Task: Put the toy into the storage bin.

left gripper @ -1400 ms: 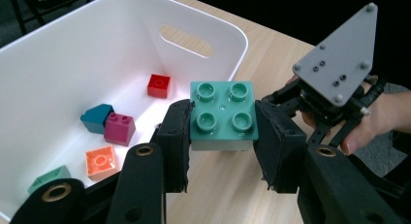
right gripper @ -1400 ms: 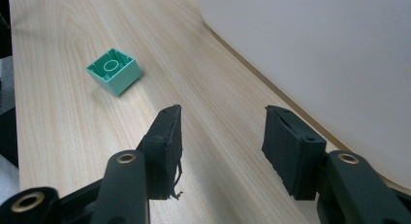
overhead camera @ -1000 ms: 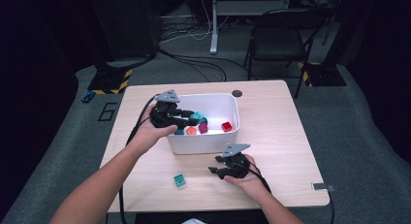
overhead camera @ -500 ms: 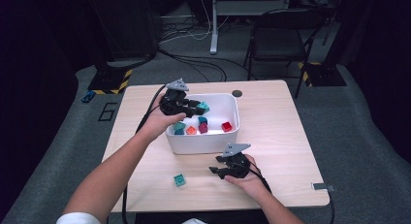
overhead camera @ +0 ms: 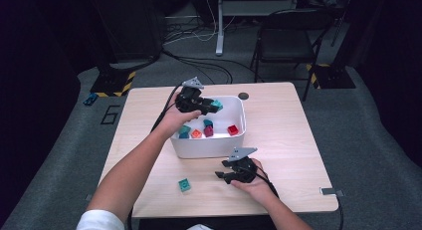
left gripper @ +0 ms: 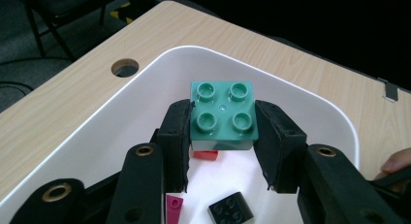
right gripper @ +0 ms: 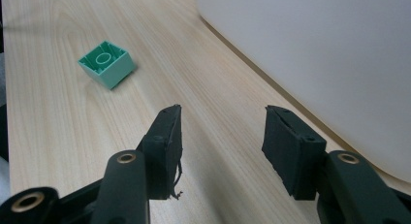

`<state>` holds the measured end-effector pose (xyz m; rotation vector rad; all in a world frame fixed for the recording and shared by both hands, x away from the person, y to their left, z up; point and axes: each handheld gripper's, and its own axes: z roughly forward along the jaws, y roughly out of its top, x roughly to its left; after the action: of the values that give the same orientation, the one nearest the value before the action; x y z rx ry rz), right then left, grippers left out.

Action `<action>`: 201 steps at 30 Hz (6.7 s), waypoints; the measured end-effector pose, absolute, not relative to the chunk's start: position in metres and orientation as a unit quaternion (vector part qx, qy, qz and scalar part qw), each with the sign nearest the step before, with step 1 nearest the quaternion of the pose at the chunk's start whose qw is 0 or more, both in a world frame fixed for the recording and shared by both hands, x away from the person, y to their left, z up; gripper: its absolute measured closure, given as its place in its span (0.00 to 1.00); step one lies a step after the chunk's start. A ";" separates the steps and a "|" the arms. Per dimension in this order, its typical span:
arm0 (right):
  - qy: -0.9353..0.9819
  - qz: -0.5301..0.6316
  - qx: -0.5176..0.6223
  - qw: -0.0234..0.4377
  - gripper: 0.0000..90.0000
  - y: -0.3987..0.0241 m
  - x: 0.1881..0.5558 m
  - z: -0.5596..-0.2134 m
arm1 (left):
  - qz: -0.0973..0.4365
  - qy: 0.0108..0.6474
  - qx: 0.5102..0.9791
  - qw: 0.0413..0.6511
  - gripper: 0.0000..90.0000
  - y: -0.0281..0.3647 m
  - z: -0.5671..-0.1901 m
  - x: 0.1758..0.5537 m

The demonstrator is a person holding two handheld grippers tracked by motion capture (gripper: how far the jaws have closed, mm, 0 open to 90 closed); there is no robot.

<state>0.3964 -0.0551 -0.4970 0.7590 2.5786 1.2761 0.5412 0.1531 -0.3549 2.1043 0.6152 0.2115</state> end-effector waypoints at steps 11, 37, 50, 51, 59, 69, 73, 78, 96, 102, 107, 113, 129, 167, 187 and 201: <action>0.864 0.428 0.254 0.081 0.53 -0.054 0.395 -0.497 | 0.075 0.230 0.864 0.441 0.65 0.129 -0.375 0.555; 0.865 0.425 0.255 0.080 0.53 -0.053 0.396 -0.498 | 0.085 0.248 0.863 0.431 0.53 0.135 -0.368 0.549; 0.867 0.422 0.254 0.080 0.53 -0.051 0.396 -0.500 | 0.117 0.240 0.854 0.446 0.52 0.183 -0.330 0.507; 0.867 0.422 0.253 0.081 0.53 -0.051 0.396 -0.500 | 0.119 0.241 0.853 0.447 0.52 0.187 -0.328 0.503; 0.866 0.422 0.256 0.081 0.53 -0.051 0.396 -0.500 | 0.126 0.235 0.854 0.447 0.52 0.209 -0.319 0.479; 0.868 0.420 0.253 0.082 0.53 -0.050 0.396 -0.500 | 0.128 0.210 0.859 0.449 0.51 0.233 -0.321 0.432; 0.868 0.419 0.255 0.081 0.53 -0.050 0.396 -0.501 | 0.127 0.207 0.856 0.456 0.51 0.239 -0.324 0.417; 0.869 0.418 0.253 0.082 0.53 -0.049 0.396 -0.501 | 0.118 0.206 0.858 0.455 0.51 0.244 -0.334 0.405; 0.867 0.417 0.260 0.081 0.53 -0.049 0.395 -0.501 | 0.110 0.217 0.854 0.461 0.51 0.262 -0.381 0.377; 0.868 0.417 0.258 0.082 0.53 -0.048 0.396 -0.501 | 0.105 0.228 0.856 0.451 0.51 0.261 -0.409 0.373; 0.867 0.417 0.260 0.081 0.53 -0.049 0.395 -0.501 | 0.085 0.239 0.859 0.445 0.51 0.259 -0.437 0.371; 0.867 0.417 0.260 0.082 0.53 -0.049 0.395 -0.501 | 0.072 0.247 0.859 0.443 0.51 0.256 -0.459 0.371; 0.867 0.417 0.260 0.083 0.53 -0.049 0.395 -0.501 | 0.053 0.249 0.874 0.414 0.52 0.250 -0.499 0.369; 0.868 0.418 0.256 0.086 0.53 -0.050 0.396 -0.501 | 0.052 0.232 0.878 0.415 0.65 0.245 -0.451 0.380; 0.867 0.418 0.262 0.077 0.53 -0.051 0.397 -0.504 | 0.063 0.205 0.866 0.452 0.65 0.222 -0.356 0.417; 0.864 0.423 0.260 0.080 0.53 -0.054 0.397 -0.501 | 0.070 0.211 0.856 0.467 0.65 0.183 -0.332 0.486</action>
<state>0.3965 -0.0541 -0.5008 0.7787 2.5836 1.2659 0.4858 0.1826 -0.3317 2.0995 0.5181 0.1706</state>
